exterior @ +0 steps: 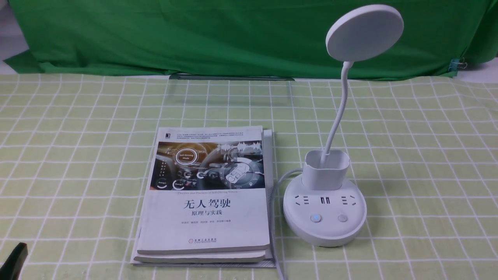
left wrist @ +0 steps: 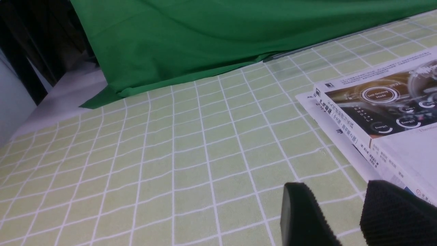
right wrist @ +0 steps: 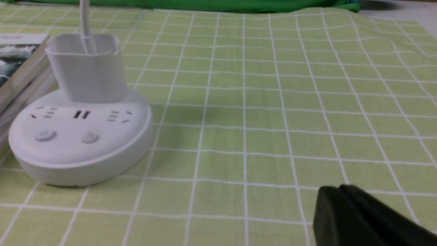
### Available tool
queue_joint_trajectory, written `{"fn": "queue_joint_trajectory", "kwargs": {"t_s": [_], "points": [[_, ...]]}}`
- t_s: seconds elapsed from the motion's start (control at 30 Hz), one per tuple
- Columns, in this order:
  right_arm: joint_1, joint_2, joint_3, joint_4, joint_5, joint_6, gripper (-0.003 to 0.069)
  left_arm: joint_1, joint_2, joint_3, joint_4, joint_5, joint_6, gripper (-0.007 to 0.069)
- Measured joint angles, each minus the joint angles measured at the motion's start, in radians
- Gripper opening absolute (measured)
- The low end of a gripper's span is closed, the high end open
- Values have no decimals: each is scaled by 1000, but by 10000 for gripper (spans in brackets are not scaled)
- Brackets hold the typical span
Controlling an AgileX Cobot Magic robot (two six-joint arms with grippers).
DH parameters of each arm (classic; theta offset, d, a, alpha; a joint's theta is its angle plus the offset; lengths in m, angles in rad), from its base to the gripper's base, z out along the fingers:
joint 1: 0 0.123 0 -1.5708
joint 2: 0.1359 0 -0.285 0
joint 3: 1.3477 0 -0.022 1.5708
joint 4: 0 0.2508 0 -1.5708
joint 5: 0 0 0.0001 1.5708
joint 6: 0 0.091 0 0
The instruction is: Turn off the desk lamp on the green coffee tablecloth by hand.
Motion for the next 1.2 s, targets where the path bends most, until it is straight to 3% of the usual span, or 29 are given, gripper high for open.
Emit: {"fn": "queue_joint_trajectory", "kwargs": {"t_s": [1.2], "points": [[-2, 0, 1, 0, -4, 0, 91, 0, 0, 0, 0, 2, 0, 243]]}}
